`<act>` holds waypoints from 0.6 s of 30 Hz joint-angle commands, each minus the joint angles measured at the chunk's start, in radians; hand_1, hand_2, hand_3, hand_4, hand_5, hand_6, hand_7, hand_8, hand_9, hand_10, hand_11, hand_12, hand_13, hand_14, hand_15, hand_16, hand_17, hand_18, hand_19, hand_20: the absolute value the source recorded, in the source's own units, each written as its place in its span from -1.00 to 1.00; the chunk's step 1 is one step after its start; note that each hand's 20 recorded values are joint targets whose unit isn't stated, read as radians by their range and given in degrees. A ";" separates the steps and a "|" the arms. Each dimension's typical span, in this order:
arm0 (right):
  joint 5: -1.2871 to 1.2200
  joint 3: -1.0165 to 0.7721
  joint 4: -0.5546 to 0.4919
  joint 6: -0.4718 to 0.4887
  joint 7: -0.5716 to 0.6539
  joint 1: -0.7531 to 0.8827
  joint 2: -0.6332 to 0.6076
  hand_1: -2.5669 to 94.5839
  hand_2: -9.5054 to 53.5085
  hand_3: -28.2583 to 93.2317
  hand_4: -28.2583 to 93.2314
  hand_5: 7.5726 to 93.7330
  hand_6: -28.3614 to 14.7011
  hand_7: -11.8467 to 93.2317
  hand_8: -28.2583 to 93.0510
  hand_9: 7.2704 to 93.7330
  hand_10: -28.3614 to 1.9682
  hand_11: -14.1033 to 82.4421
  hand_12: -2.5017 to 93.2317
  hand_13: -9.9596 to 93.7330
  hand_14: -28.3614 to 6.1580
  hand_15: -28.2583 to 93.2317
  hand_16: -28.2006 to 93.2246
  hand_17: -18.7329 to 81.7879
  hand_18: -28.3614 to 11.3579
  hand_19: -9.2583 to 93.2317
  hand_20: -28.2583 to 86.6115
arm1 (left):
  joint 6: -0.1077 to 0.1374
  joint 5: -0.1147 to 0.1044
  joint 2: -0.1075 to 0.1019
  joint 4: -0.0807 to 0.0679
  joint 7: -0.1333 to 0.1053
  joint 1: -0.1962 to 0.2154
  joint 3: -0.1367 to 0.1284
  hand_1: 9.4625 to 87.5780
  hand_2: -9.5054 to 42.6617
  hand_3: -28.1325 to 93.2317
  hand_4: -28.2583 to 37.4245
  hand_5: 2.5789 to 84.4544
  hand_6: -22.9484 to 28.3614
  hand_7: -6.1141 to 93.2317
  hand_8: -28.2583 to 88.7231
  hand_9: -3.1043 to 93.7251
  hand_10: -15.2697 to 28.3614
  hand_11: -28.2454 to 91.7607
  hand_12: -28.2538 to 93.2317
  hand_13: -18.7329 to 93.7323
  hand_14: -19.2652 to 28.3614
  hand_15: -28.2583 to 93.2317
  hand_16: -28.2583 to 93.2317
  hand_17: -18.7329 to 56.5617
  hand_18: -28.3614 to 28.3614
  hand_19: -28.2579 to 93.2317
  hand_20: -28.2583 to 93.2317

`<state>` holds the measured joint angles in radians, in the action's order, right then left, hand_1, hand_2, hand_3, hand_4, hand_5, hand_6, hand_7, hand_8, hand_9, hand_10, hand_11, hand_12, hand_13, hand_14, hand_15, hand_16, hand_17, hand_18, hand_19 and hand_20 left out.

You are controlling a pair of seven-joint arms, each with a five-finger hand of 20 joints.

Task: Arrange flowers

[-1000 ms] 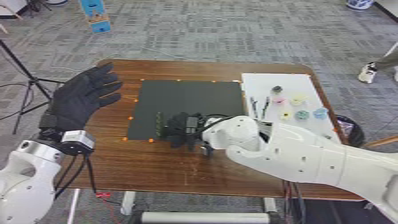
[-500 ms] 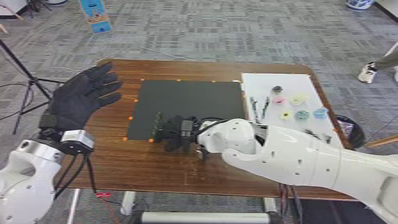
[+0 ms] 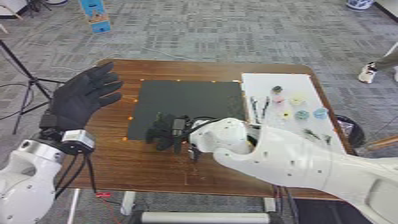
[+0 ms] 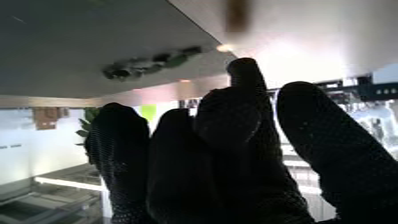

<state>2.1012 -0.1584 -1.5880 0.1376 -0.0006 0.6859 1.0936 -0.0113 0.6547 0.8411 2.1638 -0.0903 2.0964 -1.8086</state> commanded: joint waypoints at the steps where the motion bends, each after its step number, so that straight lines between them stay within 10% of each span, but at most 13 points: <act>1: 0.013 -0.222 -0.154 -0.025 -0.007 0.213 -0.275 -0.55 -0.33 0.96 -0.72 0.19 0.41 -0.40 -0.76 0.71 0.17 0.57 -0.21 0.73 0.21 0.89 0.13 0.36 -0.78 1.00 0.75 | 0.015 -0.003 0.027 0.018 -0.005 0.049 -0.030 -0.63 -0.84 0.63 -1.00 -0.32 0.00 -0.47 -0.68 -0.34 0.28 -0.12 -0.24 -0.24 0.43 -0.06 -0.52 -0.75 0.80 0.21 -0.39; 9: -0.032 -0.651 -0.281 -0.382 0.378 0.609 -0.419 -0.22 -0.95 0.62 -1.00 0.13 0.39 -0.28 -0.77 0.32 0.23 0.00 -0.39 0.63 0.31 0.86 0.07 0.28 -0.64 1.00 0.63 | 0.016 0.005 0.059 0.027 -0.005 0.073 -0.030 -0.64 -0.84 0.63 -1.00 -0.32 0.00 -0.47 -0.68 -0.34 0.28 -0.12 -0.24 -0.24 0.43 -0.06 -0.52 -0.75 0.80 0.21 -0.39; 13: 0.058 -0.858 -0.299 -0.432 0.551 0.774 -0.418 0.16 -0.99 -0.06 -0.97 0.07 0.31 -0.30 -0.75 0.27 0.16 -0.07 -0.42 0.64 0.34 0.87 0.07 0.29 -0.62 1.00 0.65 | 0.021 0.004 0.075 0.033 -0.007 0.091 -0.037 -0.64 -0.84 0.63 -1.00 -0.32 0.00 -0.47 -0.68 -0.34 0.28 -0.12 -0.24 -0.24 0.43 -0.06 -0.52 -0.75 0.80 0.21 -0.39; 18: 0.128 -1.021 -0.336 -0.415 0.710 0.952 -0.431 0.09 -1.00 0.06 -1.00 0.03 0.23 -0.30 -0.72 0.22 0.13 -0.06 -0.41 0.62 0.33 0.87 0.09 0.27 -0.63 1.00 0.65 | 0.016 0.004 0.086 0.034 -0.004 0.099 -0.040 -0.64 -0.84 0.63 -1.00 -0.32 0.00 -0.46 -0.68 -0.33 0.28 -0.12 -0.24 -0.24 0.43 -0.06 -0.52 -0.75 0.80 0.21 -0.39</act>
<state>2.1612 -0.9359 -1.9059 -0.2793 0.5379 1.3513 0.7019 -0.0016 0.6567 0.9008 2.1884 -0.0932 2.1706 -1.8416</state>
